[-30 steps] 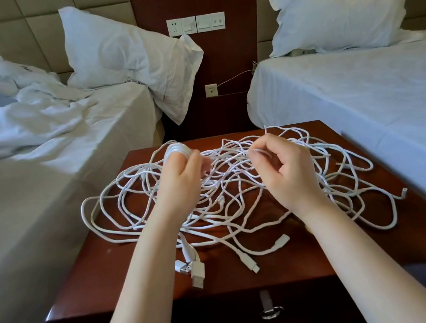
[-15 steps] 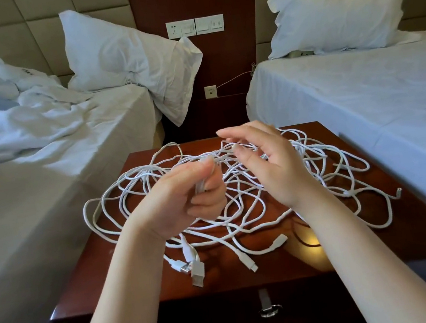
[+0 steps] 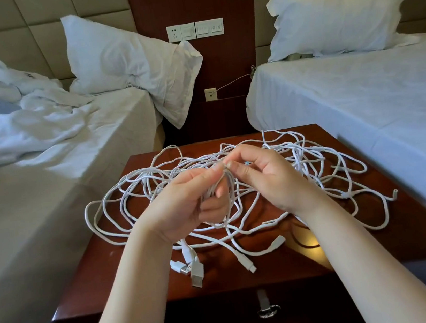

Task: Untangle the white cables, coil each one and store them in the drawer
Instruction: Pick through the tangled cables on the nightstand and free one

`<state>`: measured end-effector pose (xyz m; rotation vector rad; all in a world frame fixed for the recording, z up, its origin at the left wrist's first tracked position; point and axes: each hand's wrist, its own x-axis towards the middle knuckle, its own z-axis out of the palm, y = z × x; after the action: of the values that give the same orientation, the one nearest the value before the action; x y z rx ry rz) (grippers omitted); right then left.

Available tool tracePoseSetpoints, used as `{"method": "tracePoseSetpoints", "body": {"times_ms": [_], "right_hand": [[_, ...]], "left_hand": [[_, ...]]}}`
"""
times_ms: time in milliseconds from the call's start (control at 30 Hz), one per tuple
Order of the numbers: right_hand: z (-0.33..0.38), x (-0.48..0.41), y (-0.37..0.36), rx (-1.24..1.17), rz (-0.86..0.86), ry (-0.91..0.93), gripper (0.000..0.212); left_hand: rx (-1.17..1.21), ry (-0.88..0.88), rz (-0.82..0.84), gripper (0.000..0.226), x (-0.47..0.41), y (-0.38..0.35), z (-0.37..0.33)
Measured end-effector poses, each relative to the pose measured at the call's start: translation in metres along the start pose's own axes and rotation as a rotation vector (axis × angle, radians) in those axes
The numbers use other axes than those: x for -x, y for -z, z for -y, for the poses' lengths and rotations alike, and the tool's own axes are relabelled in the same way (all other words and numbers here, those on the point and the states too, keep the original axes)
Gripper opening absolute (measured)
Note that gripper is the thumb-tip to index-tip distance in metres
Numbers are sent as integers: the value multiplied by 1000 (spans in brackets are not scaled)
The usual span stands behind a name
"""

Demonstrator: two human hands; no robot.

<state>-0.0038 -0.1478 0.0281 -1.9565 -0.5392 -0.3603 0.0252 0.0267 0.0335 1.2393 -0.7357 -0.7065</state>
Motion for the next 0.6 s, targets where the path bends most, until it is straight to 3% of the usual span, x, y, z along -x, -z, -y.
{"method": "tracePoseSetpoints", "body": {"times_ms": [167,300,400,600], "right_hand": [[-2,-1,-5,60,-31,-17,12],[-3,-1,-7,53,-11,-39,14],[-2,-1,-6,57,11,-51,17],[6,1,-11,119,105,-31,43]], "left_hand": [[-116,138,-402,68,-9,-12,-4],[-169,124,-703,55,-17,-14,-5],[-163,137,-744,43,-18,-13,-7],[-121,202,-713,46,-18,-22,-11]]}}
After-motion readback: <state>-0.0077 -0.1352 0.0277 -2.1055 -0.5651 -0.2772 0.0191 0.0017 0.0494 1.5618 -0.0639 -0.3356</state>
